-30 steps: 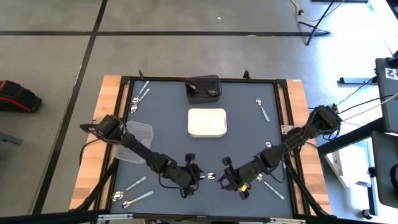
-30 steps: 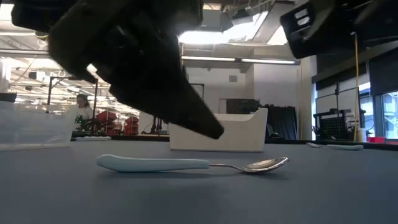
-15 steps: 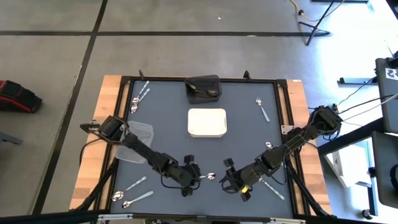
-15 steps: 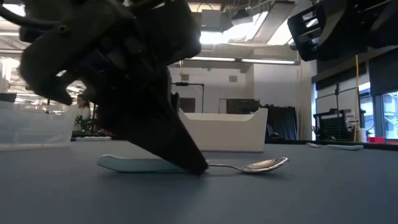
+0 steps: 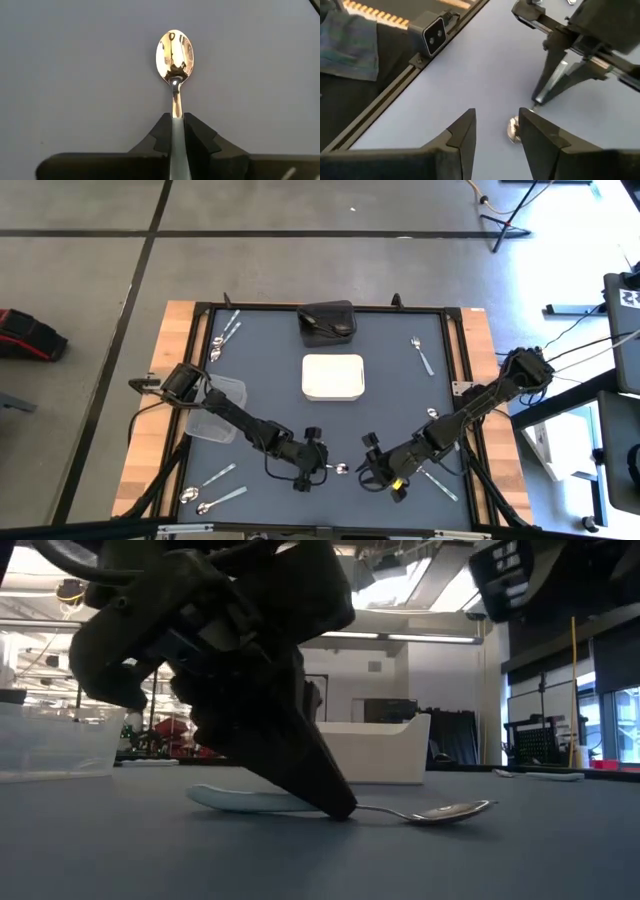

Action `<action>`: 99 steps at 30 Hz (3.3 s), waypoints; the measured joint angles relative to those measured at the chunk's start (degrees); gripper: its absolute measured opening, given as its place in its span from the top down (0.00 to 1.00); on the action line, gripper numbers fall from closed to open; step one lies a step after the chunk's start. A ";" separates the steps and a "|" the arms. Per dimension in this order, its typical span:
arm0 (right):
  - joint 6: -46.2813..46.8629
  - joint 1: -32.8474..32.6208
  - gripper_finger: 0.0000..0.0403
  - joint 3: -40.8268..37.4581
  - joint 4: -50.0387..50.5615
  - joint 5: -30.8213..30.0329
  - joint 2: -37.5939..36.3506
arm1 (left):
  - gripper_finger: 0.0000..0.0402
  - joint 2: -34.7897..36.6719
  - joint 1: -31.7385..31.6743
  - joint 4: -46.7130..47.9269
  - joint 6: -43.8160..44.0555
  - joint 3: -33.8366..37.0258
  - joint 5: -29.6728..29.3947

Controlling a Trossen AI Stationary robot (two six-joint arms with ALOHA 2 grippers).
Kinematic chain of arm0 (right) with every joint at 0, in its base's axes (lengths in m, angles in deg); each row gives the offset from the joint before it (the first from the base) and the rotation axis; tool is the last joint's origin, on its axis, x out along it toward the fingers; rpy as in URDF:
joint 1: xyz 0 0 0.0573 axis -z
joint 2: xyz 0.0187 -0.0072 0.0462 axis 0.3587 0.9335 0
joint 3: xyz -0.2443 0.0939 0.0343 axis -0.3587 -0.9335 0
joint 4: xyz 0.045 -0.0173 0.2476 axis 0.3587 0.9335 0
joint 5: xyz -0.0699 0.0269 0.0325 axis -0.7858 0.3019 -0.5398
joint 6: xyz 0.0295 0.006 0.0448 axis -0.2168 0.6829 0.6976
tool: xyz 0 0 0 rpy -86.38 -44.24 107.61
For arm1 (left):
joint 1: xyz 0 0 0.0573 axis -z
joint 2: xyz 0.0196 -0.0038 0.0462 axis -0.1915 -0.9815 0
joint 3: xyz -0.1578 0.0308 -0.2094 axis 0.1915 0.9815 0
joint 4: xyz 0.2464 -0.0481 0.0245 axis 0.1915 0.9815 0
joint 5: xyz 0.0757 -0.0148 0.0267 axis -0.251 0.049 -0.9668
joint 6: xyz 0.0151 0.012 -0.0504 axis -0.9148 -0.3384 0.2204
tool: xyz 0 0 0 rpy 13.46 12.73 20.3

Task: Sort silverware by color (type)
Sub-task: Put the blue spoon into the white bin

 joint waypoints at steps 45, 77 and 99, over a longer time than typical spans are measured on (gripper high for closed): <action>-1.48 3.90 0.66 1.29 19.29 -30.49 -9.13 | 0.89 10.66 -33.69 6.48 -32.46 -0.53 3.46; 17.91 17.26 0.66 1.33 35.60 -33.38 -14.87 | 0.70 19.95 -31.90 16.08 -30.44 -0.57 2.66; 15.04 64.51 0.66 1.31 56.06 -13.94 -16.49 | 0.70 20.46 -32.72 15.59 -29.37 1.59 6.67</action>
